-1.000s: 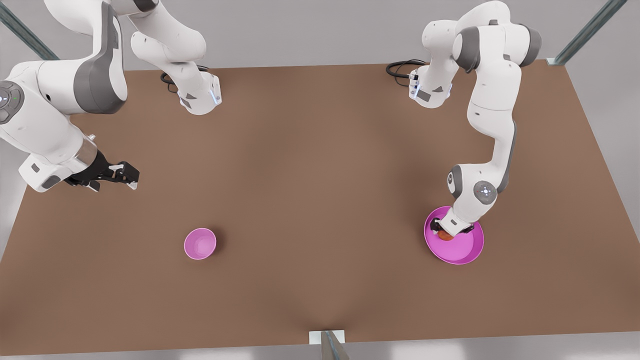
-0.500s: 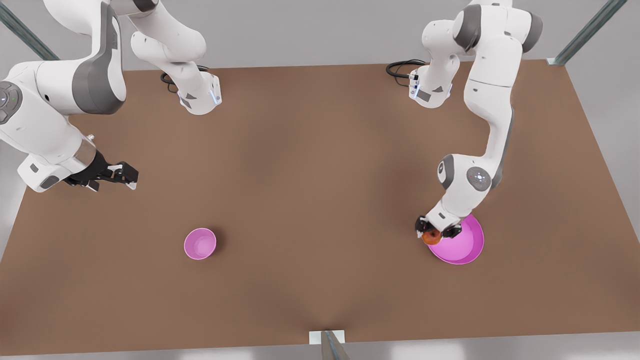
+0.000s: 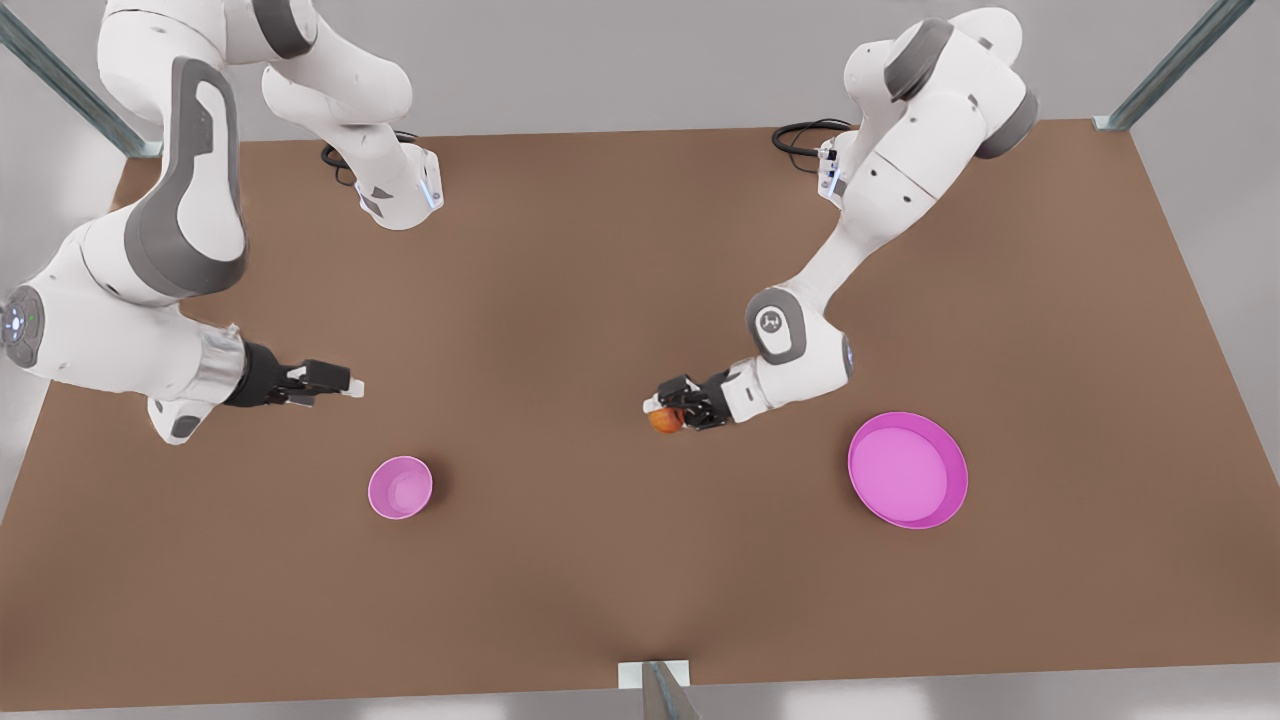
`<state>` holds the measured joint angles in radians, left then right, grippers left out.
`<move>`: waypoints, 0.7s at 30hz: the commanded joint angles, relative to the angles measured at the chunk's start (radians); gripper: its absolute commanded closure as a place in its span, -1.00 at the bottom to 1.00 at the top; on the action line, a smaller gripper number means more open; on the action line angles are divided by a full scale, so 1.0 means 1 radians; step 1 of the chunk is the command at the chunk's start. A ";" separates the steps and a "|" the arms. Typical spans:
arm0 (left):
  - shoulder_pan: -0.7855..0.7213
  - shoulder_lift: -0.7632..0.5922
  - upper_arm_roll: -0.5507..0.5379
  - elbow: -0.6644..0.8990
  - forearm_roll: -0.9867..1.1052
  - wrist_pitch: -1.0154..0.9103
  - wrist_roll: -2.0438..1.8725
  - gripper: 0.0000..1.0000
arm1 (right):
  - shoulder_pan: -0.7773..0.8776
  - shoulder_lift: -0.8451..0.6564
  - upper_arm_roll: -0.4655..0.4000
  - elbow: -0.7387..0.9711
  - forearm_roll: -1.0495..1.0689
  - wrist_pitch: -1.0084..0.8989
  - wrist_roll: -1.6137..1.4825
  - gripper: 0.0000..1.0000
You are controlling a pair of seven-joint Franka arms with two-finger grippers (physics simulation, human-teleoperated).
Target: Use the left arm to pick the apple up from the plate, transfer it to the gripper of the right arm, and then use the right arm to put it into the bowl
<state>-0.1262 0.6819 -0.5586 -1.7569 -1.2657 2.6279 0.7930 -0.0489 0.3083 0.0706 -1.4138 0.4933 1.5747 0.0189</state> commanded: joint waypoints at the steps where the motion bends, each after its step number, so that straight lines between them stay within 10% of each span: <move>1: 0.000 0.030 -0.014 0.017 -0.135 -0.115 1.175 -0.49 | -0.040 0.066 -0.002 0.001 0.332 -0.007 -0.019 -1.00; 12: -0.019 0.133 -0.060 0.102 -0.205 -0.183 1.529 -0.22 | -0.022 0.160 0.251 -0.175 0.547 0.348 -0.062 -1.00; 21: -0.021 0.220 -0.093 0.140 -0.248 -0.197 1.717 -0.27 | 0.015 0.176 0.259 -0.343 0.709 0.504 -0.339 -1.00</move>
<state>-0.1483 0.8993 -0.6487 -1.6175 -1.4983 2.4544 1.8612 -0.0120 0.4830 0.3286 -1.7396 1.1250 2.0407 -0.0605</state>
